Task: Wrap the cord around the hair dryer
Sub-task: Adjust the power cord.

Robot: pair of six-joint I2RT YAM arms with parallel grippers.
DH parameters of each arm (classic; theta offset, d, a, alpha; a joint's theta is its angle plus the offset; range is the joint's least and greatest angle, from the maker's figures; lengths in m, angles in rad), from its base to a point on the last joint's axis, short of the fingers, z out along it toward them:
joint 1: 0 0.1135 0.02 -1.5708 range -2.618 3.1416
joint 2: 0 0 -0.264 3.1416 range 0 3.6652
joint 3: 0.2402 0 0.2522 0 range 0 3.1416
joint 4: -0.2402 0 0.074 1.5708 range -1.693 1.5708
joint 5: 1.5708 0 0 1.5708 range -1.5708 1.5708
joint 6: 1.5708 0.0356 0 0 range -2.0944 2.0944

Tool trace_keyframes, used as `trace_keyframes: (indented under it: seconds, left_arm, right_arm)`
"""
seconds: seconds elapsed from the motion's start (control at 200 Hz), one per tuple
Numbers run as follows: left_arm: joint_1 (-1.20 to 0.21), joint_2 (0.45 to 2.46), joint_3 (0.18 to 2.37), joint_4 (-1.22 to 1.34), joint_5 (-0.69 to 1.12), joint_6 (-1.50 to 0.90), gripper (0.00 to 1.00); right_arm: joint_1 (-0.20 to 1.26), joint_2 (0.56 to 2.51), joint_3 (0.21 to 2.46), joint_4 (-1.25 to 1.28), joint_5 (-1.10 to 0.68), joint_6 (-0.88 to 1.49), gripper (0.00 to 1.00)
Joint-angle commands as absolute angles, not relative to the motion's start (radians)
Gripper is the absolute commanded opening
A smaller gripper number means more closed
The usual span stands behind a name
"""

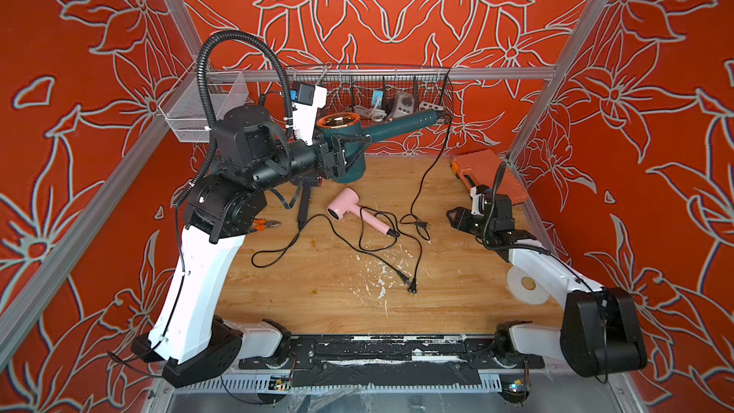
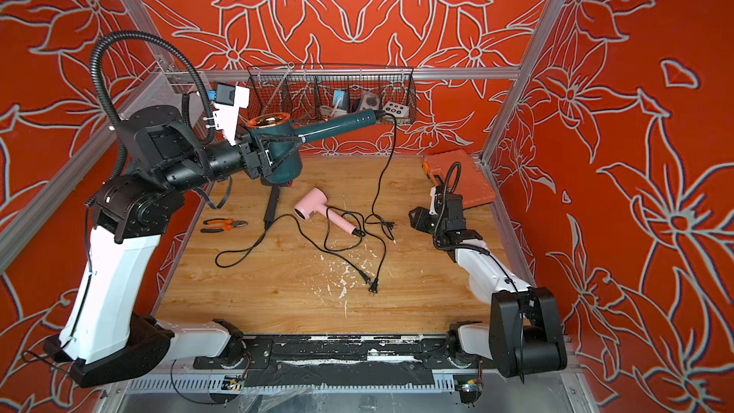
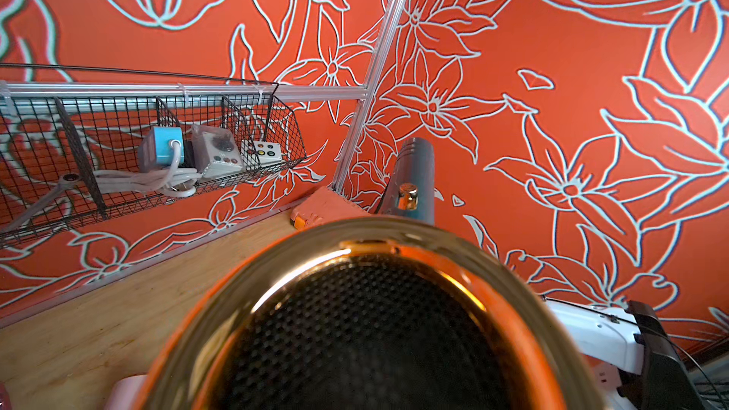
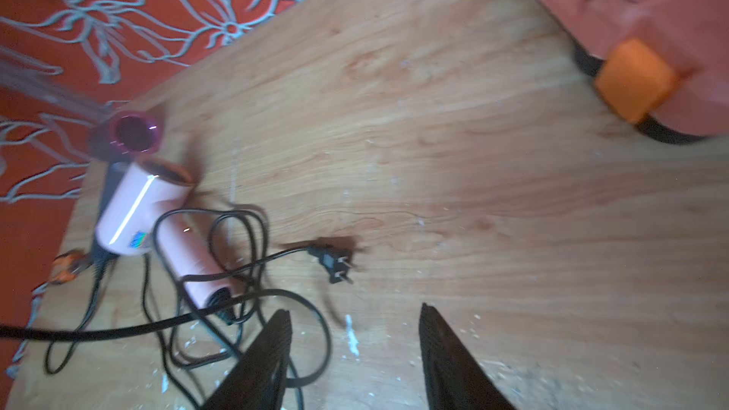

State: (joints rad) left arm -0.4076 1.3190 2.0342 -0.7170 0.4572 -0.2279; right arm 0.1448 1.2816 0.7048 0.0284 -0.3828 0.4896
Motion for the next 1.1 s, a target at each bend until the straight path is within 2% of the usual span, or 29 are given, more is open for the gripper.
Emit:
trace_keyframes:
  seconds: [0.0,0.35,0.545,0.861,1.096]
  left_arm:
    - [-0.412,1.304,2.036,-0.626,0.483,-0.244,0.0]
    - [-0.413,1.314,2.045,-0.618,0.486,-0.249,0.0]
    - [-0.412,1.317,2.049,-0.612,0.492,-0.258,0.0]
    - [-0.412,1.316,2.052,-0.618,0.488,-0.256,0.0]
    - [-0.413,1.312,2.05,-0.621,0.482,-0.25,0.0]
  right_arm:
    - [0.159,1.266,0.689,0.118,-0.622,0.404,0.54]
    - [0.211,1.206,0.59,0.053,-0.656,0.287,0.55]
    - [0.219,1.297,0.601,0.061,-0.665,0.25,0.5]
    - [0.254,1.425,0.648,0.069,-0.504,0.244,0.4]
    - [0.254,1.504,0.686,0.155,-0.472,0.277,0.36]
